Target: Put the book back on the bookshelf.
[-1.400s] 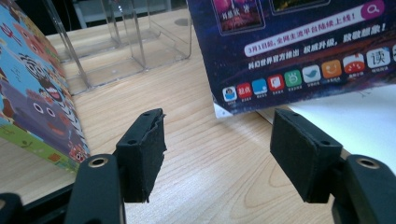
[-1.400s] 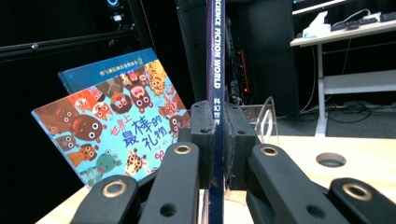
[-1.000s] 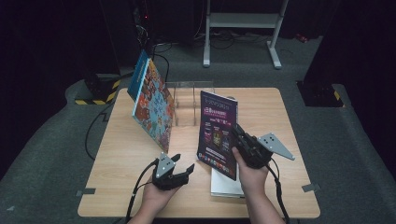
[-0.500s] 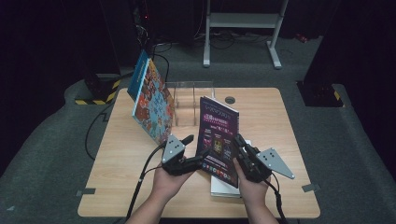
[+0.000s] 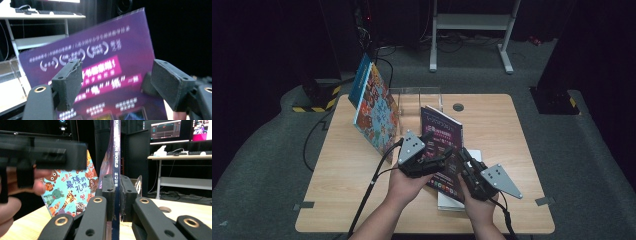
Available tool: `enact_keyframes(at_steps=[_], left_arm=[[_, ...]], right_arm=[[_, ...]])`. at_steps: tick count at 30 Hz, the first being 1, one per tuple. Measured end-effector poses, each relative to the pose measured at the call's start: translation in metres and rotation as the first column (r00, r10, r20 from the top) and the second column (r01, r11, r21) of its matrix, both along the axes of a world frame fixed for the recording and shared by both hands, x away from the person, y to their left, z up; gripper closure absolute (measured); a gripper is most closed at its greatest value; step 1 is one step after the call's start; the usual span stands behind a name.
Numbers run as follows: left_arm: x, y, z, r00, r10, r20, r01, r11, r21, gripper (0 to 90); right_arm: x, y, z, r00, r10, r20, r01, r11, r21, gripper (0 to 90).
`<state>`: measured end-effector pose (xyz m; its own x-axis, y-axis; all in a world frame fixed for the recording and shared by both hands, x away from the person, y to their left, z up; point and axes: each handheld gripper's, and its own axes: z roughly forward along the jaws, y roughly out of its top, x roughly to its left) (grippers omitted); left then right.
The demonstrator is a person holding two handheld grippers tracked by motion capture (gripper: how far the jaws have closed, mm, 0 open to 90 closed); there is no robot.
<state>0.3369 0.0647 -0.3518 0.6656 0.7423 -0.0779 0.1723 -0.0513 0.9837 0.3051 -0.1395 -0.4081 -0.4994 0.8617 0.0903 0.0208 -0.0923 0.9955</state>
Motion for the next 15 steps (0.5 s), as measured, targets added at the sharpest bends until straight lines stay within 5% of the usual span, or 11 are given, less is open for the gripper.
enact_keyframes(at_steps=[15], left_arm=[[0.005,-0.01,0.01,0.9991,0.029,-0.032,-0.029,0.9993,0.024,20.3]], right_arm=[[-0.014,0.023,0.001,0.997,0.041,0.065,-0.035,0.996,-0.084,84.5]])
